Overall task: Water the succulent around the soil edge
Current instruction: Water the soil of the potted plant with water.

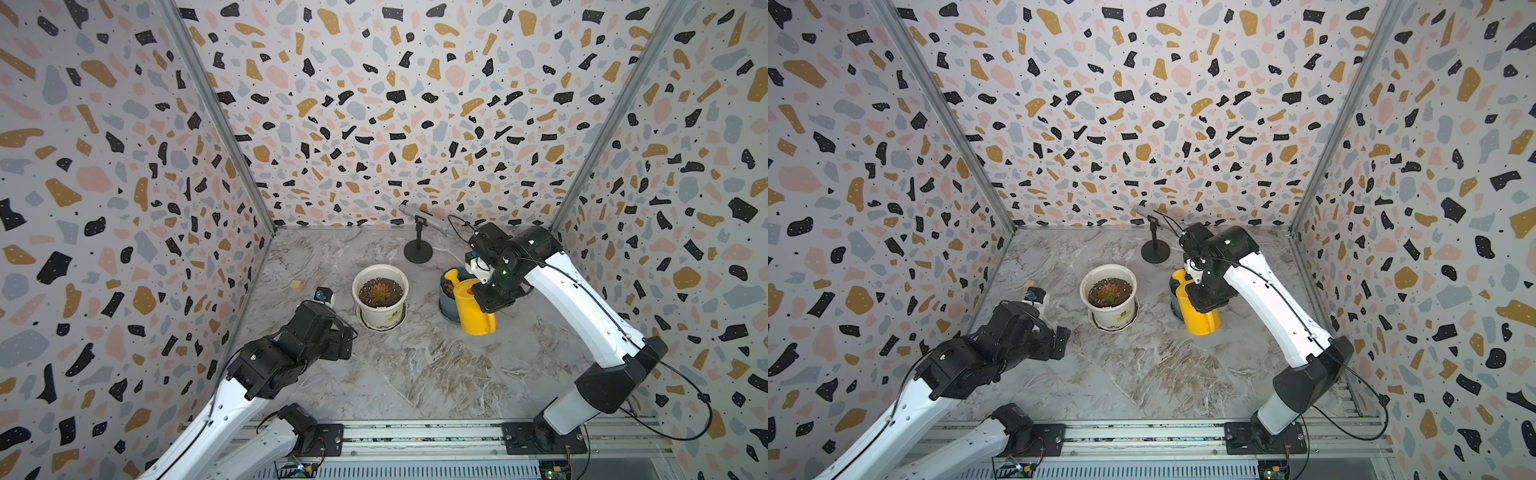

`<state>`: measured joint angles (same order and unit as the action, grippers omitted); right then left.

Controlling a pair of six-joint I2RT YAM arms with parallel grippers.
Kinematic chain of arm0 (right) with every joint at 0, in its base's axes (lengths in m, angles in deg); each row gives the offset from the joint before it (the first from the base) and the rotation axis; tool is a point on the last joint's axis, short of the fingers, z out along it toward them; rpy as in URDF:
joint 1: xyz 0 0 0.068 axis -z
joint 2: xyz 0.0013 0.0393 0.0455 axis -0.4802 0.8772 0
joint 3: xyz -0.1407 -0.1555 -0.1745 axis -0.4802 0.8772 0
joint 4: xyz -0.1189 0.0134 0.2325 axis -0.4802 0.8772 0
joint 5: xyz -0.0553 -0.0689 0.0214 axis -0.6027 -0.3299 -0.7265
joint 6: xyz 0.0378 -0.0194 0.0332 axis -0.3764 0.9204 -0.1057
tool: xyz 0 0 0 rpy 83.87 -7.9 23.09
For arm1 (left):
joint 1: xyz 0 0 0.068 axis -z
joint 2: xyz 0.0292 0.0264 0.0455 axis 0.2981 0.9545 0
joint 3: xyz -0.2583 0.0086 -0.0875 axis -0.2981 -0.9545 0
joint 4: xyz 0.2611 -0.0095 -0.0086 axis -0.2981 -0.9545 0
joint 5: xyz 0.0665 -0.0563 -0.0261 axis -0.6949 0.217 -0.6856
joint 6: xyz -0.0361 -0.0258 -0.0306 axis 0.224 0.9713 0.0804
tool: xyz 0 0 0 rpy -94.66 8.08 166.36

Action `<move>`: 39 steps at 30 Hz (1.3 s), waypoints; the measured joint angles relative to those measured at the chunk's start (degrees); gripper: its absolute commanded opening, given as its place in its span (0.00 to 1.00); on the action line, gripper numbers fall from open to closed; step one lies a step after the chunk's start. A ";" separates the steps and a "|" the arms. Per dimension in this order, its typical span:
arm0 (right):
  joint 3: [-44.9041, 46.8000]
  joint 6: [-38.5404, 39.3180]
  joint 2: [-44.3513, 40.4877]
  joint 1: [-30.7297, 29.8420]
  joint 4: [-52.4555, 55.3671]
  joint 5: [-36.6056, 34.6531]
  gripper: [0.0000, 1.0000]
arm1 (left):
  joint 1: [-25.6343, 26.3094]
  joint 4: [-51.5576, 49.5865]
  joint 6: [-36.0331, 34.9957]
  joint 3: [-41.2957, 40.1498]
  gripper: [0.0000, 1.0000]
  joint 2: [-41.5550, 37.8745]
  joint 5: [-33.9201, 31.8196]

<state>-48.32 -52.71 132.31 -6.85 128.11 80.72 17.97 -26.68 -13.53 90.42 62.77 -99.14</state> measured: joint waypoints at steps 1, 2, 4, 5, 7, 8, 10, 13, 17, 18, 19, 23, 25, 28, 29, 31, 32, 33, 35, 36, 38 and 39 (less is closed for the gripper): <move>0.59 0.00 -0.59 0.02 0.00 0.24 0.00 | 0.00 0.00 0.00 0.00 1.00 -0.02 -0.02; 1.31 0.00 -1.18 0.00 0.00 0.61 0.00 | 0.00 0.02 0.00 0.00 1.00 -0.02 -0.02; 3.21 0.00 -2.51 0.00 0.00 1.31 0.00 | 0.00 0.00 0.00 0.00 1.00 0.00 -0.02; 4.04 0.00 -3.02 0.02 0.00 1.57 0.00 | 0.00 0.00 0.00 0.00 1.00 0.00 0.00; 5.75 0.00 -3.85 0.00 0.00 2.25 0.00 | -0.02 0.00 0.00 0.00 1.00 0.00 -0.02; 6.67 0.00 -4.20 0.00 0.00 2.40 0.00 | -0.02 0.00 0.00 0.00 1.00 0.00 -0.02; 8.31 0.00 -4.76 0.00 0.00 2.75 0.00 | -0.02 0.02 0.00 0.00 1.00 0.00 -0.02; 9.94 -0.02 -5.57 0.00 0.02 2.80 0.00 | -0.02 0.00 0.00 0.00 1.00 0.00 -0.02; 11.93 -0.11 -7.50 0.00 0.02 2.71 0.00 | -0.07 0.02 0.00 0.00 1.00 0.00 -0.02; 12.35 -0.20 -8.02 0.00 0.02 2.60 0.00 | -0.07 0.00 0.00 0.00 1.00 0.00 -0.02; 12.74 -0.24 -8.50 0.00 0.02 2.43 0.00 | -0.07 0.02 0.00 0.00 1.00 0.00 -0.02; 14.84 -0.48 -10.99 0.00 -0.02 1.68 0.00 | -0.07 0.02 0.00 0.00 1.00 -0.02 0.00; 15.93 -0.74 -12.55 0.00 -0.04 0.98 0.00 | -0.07 0.02 0.00 0.00 1.00 -0.04 0.00; 17.09 -1.14 -15.19 0.00 -0.20 0.72 0.00 | -0.07 0.04 -0.02 0.00 1.00 -0.13 0.02; 17.51 -1.27 -16.22 0.00 -0.42 0.76 0.00 | -0.07 0.02 -0.02 0.00 1.00 -0.13 0.04; 18.82 -1.38 -18.86 0.00 -1.60 1.11 0.00 | -0.07 0.07 -0.04 0.00 1.00 -0.24 0.04; 19.58 -1.38 -20.24 0.00 -2.25 1.55 0.00 | -0.07 0.11 -0.04 0.00 1.00 -0.31 0.07; 20.55 -1.29 -21.86 0.00 -3.17 2.49 0.00 | -0.07 0.17 -0.04 0.00 1.00 -0.42 0.07; 23.23 -1.01 -25.51 0.00 -5.84 4.92 0.00 | -0.07 0.33 -0.11 0.00 1.00 -0.61 0.15; 24.79 -0.90 -27.43 0.00 -7.32 6.45 0.00 | -0.07 0.39 -0.11 0.00 1.00 -0.76 0.22; 28.00 -0.66 -31.47 0.00 -10.40 9.92 0.00 | -0.07 0.42 -0.17 0.00 1.00 -1.03 0.28; 29.79 -0.61 -33.64 0.00 -12.13 11.76 0.00 | -0.07 0.42 -0.20 0.00 1.00 -1.14 0.28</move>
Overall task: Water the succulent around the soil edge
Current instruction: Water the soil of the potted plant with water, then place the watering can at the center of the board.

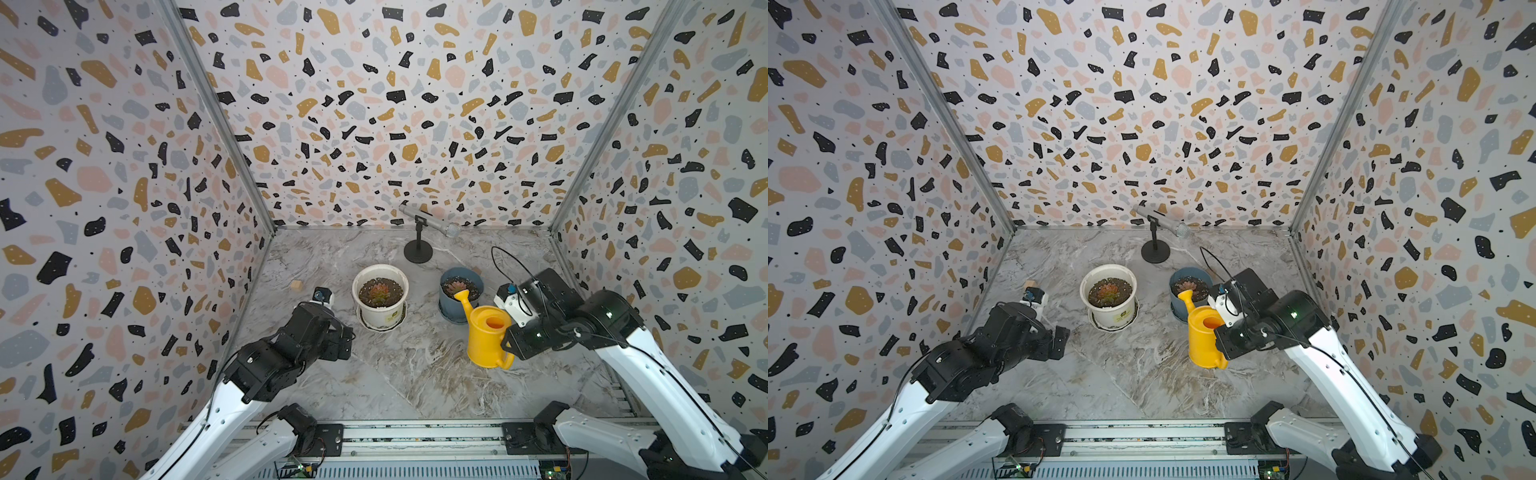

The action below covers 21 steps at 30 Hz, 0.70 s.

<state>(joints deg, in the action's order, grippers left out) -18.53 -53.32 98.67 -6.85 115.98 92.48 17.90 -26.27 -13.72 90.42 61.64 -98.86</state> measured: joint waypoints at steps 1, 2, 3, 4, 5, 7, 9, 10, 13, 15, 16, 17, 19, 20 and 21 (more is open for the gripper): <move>1.70 0.02 -1.99 0.00 -1.62 1.62 0.00 | 0.00 0.00 0.00 0.00 1.00 -0.13 0.00; 3.43 0.04 -3.98 0.00 -3.28 3.15 0.00 | 0.00 0.00 0.00 0.00 1.00 -0.17 0.00; 4.87 0.02 -5.64 0.00 -4.68 4.48 0.00 | 0.00 -0.02 0.00 0.00 1.00 -0.20 0.00; 6.43 0.04 -7.10 0.00 -6.19 5.84 0.00 | 0.00 0.00 0.00 0.00 1.00 -0.24 -0.02; 7.87 0.04 -8.28 0.00 -7.67 7.06 0.00 | 0.00 -0.02 0.00 0.00 1.00 -0.24 -0.02; 12.22 0.04 -11.10 0.00 -11.98 9.77 0.00 | 0.00 -0.02 0.02 0.00 1.00 -0.42 -0.07; 16.13 0.07 -13.07 -0.07 -15.30 11.50 0.00 | 0.00 -0.02 0.02 0.00 1.00 -0.50 -0.09; 18.21 0.11 -13.86 -0.11 -16.83 12.11 0.00 | 0.00 -0.02 0.02 0.00 1.00 -0.57 -0.11; 22.64 0.42 -15.08 -0.09 -19.96 12.92 0.00 | 0.00 -0.02 0.02 0.00 1.00 -0.85 -0.28; 24.59 0.48 -14.93 -0.11 -21.64 13.20 0.00 | 0.00 -0.02 0.02 0.00 1.00 -0.94 -0.31; 25.29 0.46 -14.58 -0.35 -22.56 13.33 0.00 | 0.00 -0.02 0.02 0.00 1.00 -1.01 -0.33; 25.70 0.44 -14.23 -0.57 -23.37 13.35 0.00 | 0.00 -0.02 0.02 0.00 1.00 -1.07 -0.35; 26.25 0.31 -13.29 -1.57 -25.24 12.83 0.00 | 0.00 -0.02 0.02 0.00 1.00 -1.09 -0.39; 26.49 0.24 -12.76 -2.32 -26.25 12.41 0.00 | 0.00 -0.02 0.02 0.00 1.00 -1.07 -0.48; 26.80 0.20 -12.13 -3.26 -27.23 11.78 0.00 | 0.00 -0.02 0.02 0.00 1.00 -1.01 -0.55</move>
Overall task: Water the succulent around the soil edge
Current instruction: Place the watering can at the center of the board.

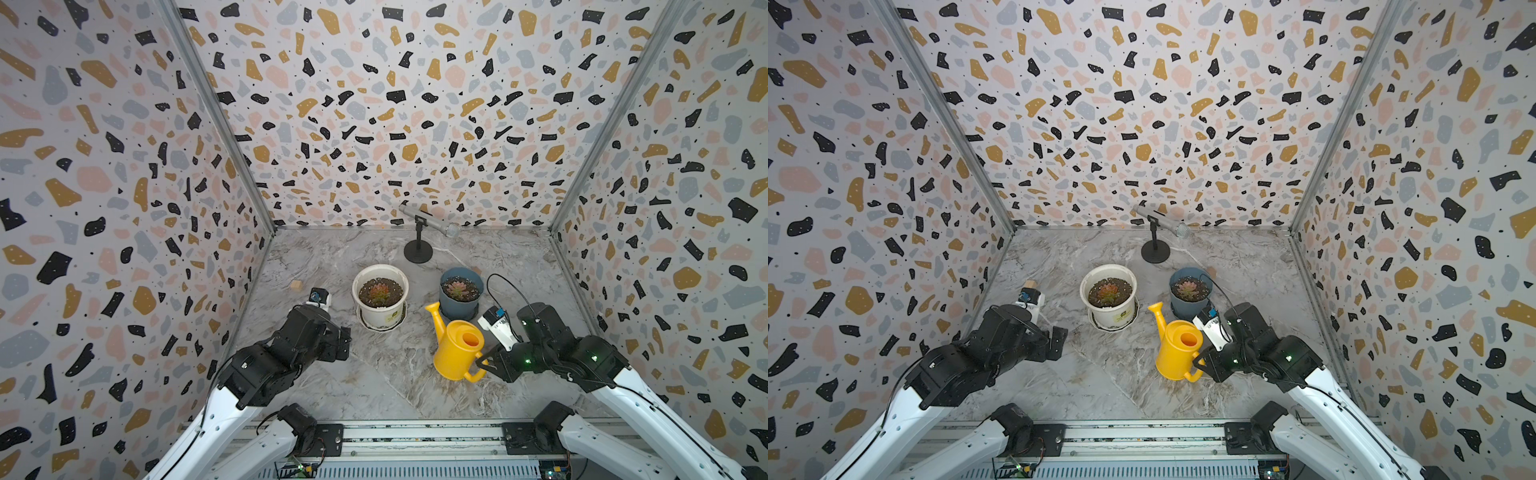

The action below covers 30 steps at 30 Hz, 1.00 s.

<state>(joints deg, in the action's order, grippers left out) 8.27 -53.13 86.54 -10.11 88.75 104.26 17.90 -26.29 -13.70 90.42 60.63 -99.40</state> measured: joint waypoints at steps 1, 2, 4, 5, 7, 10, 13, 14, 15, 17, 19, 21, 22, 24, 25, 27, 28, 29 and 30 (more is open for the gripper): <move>0.31 -0.09 0.68 -0.90 -0.90 -0.81 0.00 | 0.00 0.02 0.00 0.00 1.00 0.04 -0.02; 0.70 -0.20 1.46 -1.95 -1.73 -1.86 0.00 | 0.00 0.00 0.00 0.00 1.00 0.11 -0.09; 1.60 -0.20 3.52 -4.68 -3.32 -4.50 0.00 | 0.00 0.00 0.02 0.00 1.00 0.20 -0.20; 1.97 -0.20 4.85 -6.47 -4.02 -5.99 0.00 | 0.00 0.00 0.02 0.00 1.00 0.20 -0.20; 2.43 -0.09 7.58 -9.51 -5.03 -8.44 0.00 | 0.00 0.02 0.02 0.00 1.00 0.17 -0.22; 2.80 0.04 11.89 -12.59 -6.67 -11.50 0.00 | 0.00 0.00 0.02 0.00 1.00 0.15 -0.22; 3.50 -0.02 14.19 -13.20 -8.35 -14.14 0.00 | 0.00 0.00 0.02 0.00 1.00 0.15 -0.24; 4.00 0.02 14.29 -13.22 -9.16 -14.99 0.00 | 0.00 0.00 0.02 0.00 1.00 0.15 -0.24; 4.81 0.04 14.12 -13.22 -10.43 -15.85 0.00 | 0.00 0.00 0.02 0.00 1.00 0.15 -0.24; 5.81 0.04 13.77 -13.25 -11.98 -16.74 0.00 | 0.00 0.00 0.02 0.00 1.00 0.17 -0.22; 6.56 0.09 13.73 -13.25 -13.42 -17.35 0.00 | 0.00 0.00 0.02 0.00 1.00 0.17 -0.17; 7.10 0.15 13.97 -13.25 -14.91 -17.49 0.02 | 0.00 0.02 0.00 0.00 1.00 0.17 -0.15; 7.26 0.20 14.23 -13.29 -15.58 -17.66 0.03 | 0.00 0.00 0.02 0.00 1.00 0.17 -0.15; 7.37 0.31 14.97 -13.29 -16.74 -18.34 0.05 | 0.00 0.00 0.00 0.00 1.00 0.17 -0.15; 7.41 0.39 15.30 -13.29 -17.31 -18.78 0.07 | 0.00 0.02 0.00 0.00 1.00 0.17 -0.15; 7.69 0.44 15.65 -13.31 -18.21 -20.13 0.12 | 0.00 0.02 0.00 0.00 1.00 0.17 -0.15; 7.98 0.44 15.63 -13.35 -18.60 -20.81 0.13 | 0.00 0.02 0.00 0.00 1.00 0.17 -0.15; 8.31 0.44 15.54 -13.40 -18.95 -21.51 0.14 | 0.00 0.00 0.00 0.00 1.00 0.17 -0.15; 8.72 0.44 15.43 -13.40 -19.30 -22.29 0.15 | 0.00 0.02 0.00 0.00 1.00 0.17 -0.15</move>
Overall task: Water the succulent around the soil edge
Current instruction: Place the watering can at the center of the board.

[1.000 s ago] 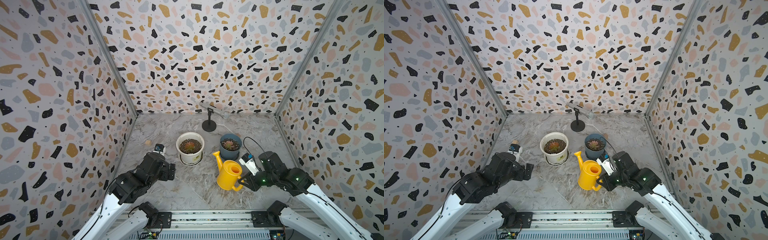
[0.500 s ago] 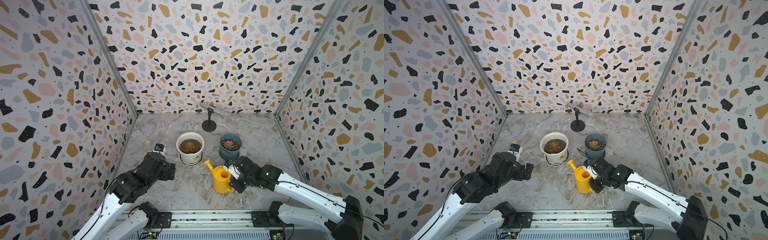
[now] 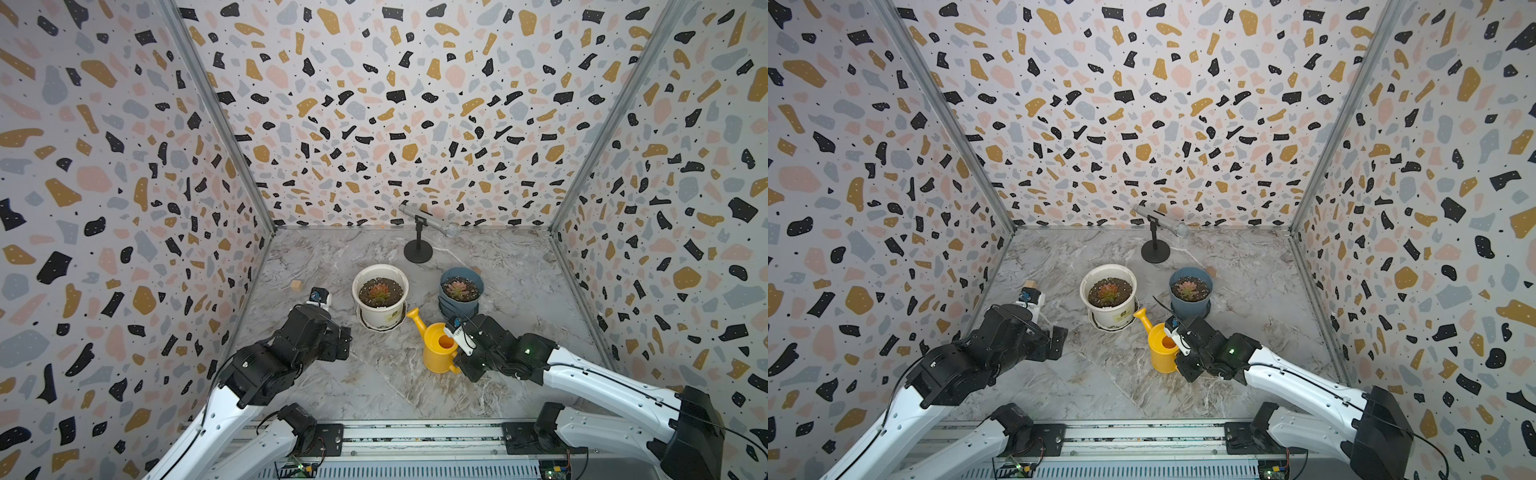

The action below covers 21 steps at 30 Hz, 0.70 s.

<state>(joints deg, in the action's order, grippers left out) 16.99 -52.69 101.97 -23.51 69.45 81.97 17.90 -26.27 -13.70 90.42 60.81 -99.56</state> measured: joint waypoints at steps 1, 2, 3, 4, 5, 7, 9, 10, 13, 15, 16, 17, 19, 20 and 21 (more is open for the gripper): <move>0.46 -0.02 -0.20 0.00 -0.46 -0.81 0.16 | 0.00 -0.02 0.02 0.00 1.00 0.00 0.00; 0.90 -0.02 -0.44 0.00 -0.70 -1.51 0.19 | 0.00 0.00 0.00 0.00 1.00 0.02 0.00; 1.27 -0.04 -0.74 0.00 -0.87 -2.14 0.20 | 0.00 0.00 0.00 0.00 1.00 0.02 0.02; 1.70 -0.07 -1.11 0.00 -1.05 -2.82 0.22 | 0.00 -0.02 0.00 0.00 1.00 0.02 0.04; 2.01 -0.17 -1.38 0.00 -1.11 -3.37 0.24 | 0.00 -0.02 0.00 0.00 1.00 0.02 0.07; 2.56 -0.26 -1.66 0.00 -1.09 -4.39 0.28 | 0.00 0.00 0.00 0.00 1.00 0.02 0.17; 3.08 -0.44 -1.86 0.00 -1.09 -5.42 0.30 | 0.00 0.00 0.00 0.00 1.00 0.02 0.26; 3.30 -0.48 -2.01 0.00 -1.07 -5.81 0.32 | 0.00 0.00 0.00 0.00 1.00 0.02 0.28; 3.89 -0.92 -3.19 0.00 -1.09 -7.02 0.36 | -0.11 0.00 0.00 0.00 1.00 0.02 0.42; 4.26 -1.31 -4.50 0.00 -1.07 -7.76 0.38 | -0.15 0.00 0.00 0.00 1.00 0.02 0.42; 4.42 -1.53 -5.35 0.00 -1.07 -8.11 0.39 | -0.15 0.00 0.00 0.00 1.00 0.02 0.42; 4.52 -1.75 -6.25 0.00 -1.05 -8.31 0.41 | -0.15 0.00 0.00 0.00 1.00 0.02 0.42; 4.70 -2.19 -8.41 0.00 -1.03 -8.94 0.44 | -0.15 0.00 0.00 0.00 1.00 -0.04 0.44; 4.72 -2.49 -9.66 0.00 -1.03 -9.31 0.46 | -0.15 0.00 0.00 0.00 1.00 -0.13 0.42; 4.74 -2.82 -10.88 0.00 -1.01 -9.62 0.47 | -0.15 0.00 -0.02 0.00 1.00 -0.31 0.44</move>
<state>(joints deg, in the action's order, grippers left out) 21.74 -55.51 91.09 -23.51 68.44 72.35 17.75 -26.27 -13.72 90.42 60.50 -99.12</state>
